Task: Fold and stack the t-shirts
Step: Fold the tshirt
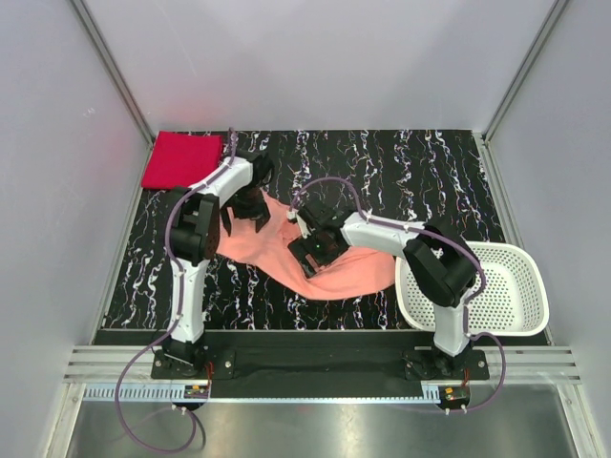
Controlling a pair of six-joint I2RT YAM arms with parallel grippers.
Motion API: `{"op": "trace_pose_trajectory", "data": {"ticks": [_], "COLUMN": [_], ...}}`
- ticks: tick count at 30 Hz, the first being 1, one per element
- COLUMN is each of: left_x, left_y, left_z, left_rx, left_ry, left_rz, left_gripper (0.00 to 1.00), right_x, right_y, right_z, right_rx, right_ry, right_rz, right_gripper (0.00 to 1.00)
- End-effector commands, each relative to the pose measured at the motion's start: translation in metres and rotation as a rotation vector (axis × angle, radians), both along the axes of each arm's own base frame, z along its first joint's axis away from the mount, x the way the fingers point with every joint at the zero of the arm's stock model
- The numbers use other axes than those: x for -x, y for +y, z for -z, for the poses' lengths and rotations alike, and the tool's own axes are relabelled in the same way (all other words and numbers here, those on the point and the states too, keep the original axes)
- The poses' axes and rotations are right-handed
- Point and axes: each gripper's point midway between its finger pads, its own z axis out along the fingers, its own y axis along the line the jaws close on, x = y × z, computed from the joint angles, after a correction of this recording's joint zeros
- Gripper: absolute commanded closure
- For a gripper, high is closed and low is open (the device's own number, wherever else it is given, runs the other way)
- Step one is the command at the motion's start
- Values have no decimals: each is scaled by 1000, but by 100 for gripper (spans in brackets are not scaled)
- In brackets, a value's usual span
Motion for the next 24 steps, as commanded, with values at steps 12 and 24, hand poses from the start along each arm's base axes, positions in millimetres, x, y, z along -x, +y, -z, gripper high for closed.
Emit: {"op": "trace_pose_trajectory", "data": {"ticks": [12,24], "left_x": [-103,-228], "left_y": [-147,-118], "left_z": [42,-6], "left_rx": [574,1016], "left_ry": [-146,-508], "left_rz": [231,103], "left_gripper": [14,15], "right_x": [41,1], "right_y": [50,108], "right_z": [-21,-35], "right_rx": [-237,-251], "right_ry": [243,339], "right_rz": [166,219], "right_gripper": [9,8]}}
